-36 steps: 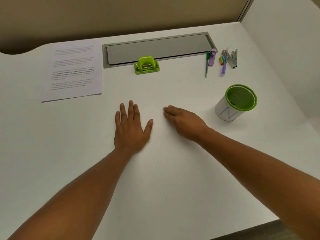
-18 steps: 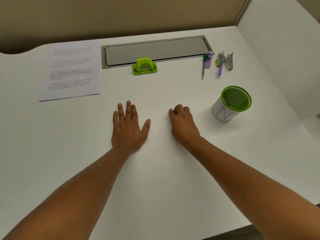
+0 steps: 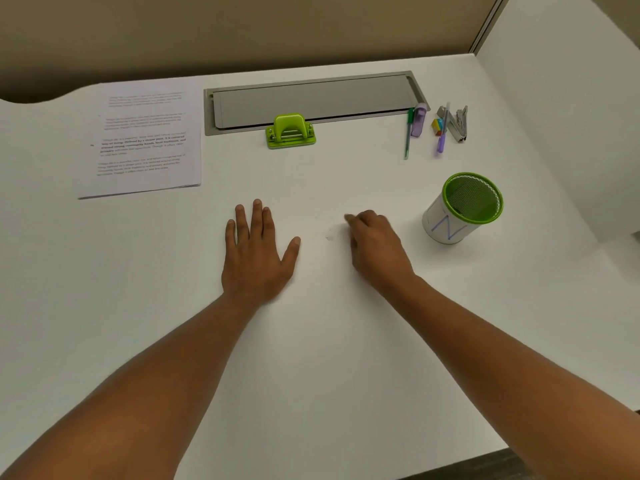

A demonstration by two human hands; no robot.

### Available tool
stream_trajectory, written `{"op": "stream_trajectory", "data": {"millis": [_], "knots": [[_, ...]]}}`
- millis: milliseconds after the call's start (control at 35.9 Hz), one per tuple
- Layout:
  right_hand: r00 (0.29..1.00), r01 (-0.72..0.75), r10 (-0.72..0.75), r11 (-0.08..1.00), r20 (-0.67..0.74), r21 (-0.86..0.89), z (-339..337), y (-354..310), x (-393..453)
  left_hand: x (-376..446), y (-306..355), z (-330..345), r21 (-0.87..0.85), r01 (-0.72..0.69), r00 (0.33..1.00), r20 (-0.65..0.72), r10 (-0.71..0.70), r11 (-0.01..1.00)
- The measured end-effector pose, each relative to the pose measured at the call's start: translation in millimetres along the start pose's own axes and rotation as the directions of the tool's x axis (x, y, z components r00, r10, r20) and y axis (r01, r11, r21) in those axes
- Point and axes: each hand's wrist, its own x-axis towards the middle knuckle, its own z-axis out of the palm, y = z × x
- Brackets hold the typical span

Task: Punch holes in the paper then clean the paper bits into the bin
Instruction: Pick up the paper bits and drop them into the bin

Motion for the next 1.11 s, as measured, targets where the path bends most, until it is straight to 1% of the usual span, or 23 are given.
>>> {"op": "stream_trajectory", "data": {"millis": [28,84,139,279,390,473,501,557,585,641,668,696,724,752,808,836,891,947,1003,1058,1114], "knots": [[0.998,-0.054,0.054,0.998,-0.01,0.017,0.0,0.8,2.8,0.0,0.0,-0.4,0.0,0.001,1.0,0.001,-0.001,1.0],[0.992,-0.121,0.12,0.992,0.029,0.038,2.1,-2.2,8.8,0.5,0.6,-0.4,0.003,0.004,1.0,0.001,-0.004,1.0],[0.989,-0.137,0.133,0.989,0.069,0.05,5.8,-9.9,11.8,0.6,1.1,-0.2,0.002,0.004,1.0,0.004,-0.004,1.0],[1.0,0.013,-0.013,1.0,0.018,0.019,12.7,-23.5,7.0,0.4,-0.5,1.9,0.002,0.005,1.0,0.008,-0.005,1.0],[0.989,0.127,-0.124,0.992,0.076,-0.028,12.0,-24.4,7.0,1.2,0.0,0.9,-0.002,0.007,1.0,0.009,-0.007,1.0],[0.979,0.173,-0.163,0.982,0.125,-0.072,10.0,-18.9,8.2,1.1,0.3,0.0,-0.011,0.005,1.0,0.01,-0.004,1.0],[0.979,0.168,-0.158,0.983,0.128,-0.077,9.5,-16.4,9.4,1.0,0.1,-0.1,-0.011,0.004,1.0,0.009,-0.004,1.0],[0.988,0.107,-0.1,0.993,0.12,-0.047,7.8,-12.1,14.0,0.9,0.0,0.2,-0.006,0.004,1.0,0.009,-0.004,1.0],[0.992,0.041,-0.04,0.999,0.118,-0.008,6.5,-10.2,17.7,1.0,-0.2,0.5,-0.005,0.005,1.0,0.009,-0.005,1.0],[0.977,-0.167,0.145,0.976,0.154,0.139,0.3,-7.0,26.0,1.1,-0.3,0.9,-0.005,0.006,1.0,0.01,-0.006,1.0],[0.953,-0.284,0.243,0.923,0.179,0.258,-3.9,-5.4,29.5,1.0,-0.4,0.7,-0.007,0.005,1.0,0.009,-0.005,1.0],[0.917,-0.396,0.332,0.828,0.221,0.398,-8.6,-3.9,32.1,1.1,-0.2,0.8,-0.008,0.005,1.0,0.008,-0.005,1.0],[0.871,-0.491,0.401,0.694,0.283,0.527,-14.0,-2.8,33.5,1.0,0.1,0.6,-0.007,0.004,1.0,0.005,-0.004,1.0],[0.827,-0.557,0.44,0.555,0.35,0.619,-20.0,-2.2,34.3,0.9,0.5,0.6,-0.004,0.004,1.0,0.002,-0.004,1.0],[0.771,-0.616,0.438,0.328,0.462,0.716,-32.6,-1.5,35.5,0.4,1.3,0.2,-0.004,0.004,1.0,0.004,-0.004,1.0],[0.754,-0.629,0.421,0.238,0.505,0.74,-39.0,-2.0,36.2,0.3,1.4,0.1,-0.005,0.005,1.0,0.009,-0.005,1.0],[0.739,-0.629,0.383,0.098,0.554,0.771,-53.2,-3.2,36.8,0.3,0.7,-0.2,-0.004,0.004,1.0,0.008,-0.004,1.0],[0.743,-0.608,0.357,0.009,0.565,0.794,-68.6,-3.4,36.3,-0.2,-0.2,-0.8,-0.002,0.002,1.0,0.01,-0.002,1.0],[0.758,-0.575,0.347,-0.044,0.552,0.817,-86.6,-1.9,35.3,-0.5,-0.4,-0.8,-0.003,0.006,1.0,0.009,-0.006,1.0],[0.777,-0.534,0.353,-0.069,0.522,0.842,-106.5,4.5,33.1,-0.4,0.6,-0.9,-0.005,0.005,1.0,0.012,-0.005,1.0],[0.787,-0.507,0.37,-0.069,0.494,0.859,-125.9,15.5,30.7,-0.1,0.9,-1.1,-0.004,0.004,1.0,0.016,-0.004,1.0]]}}
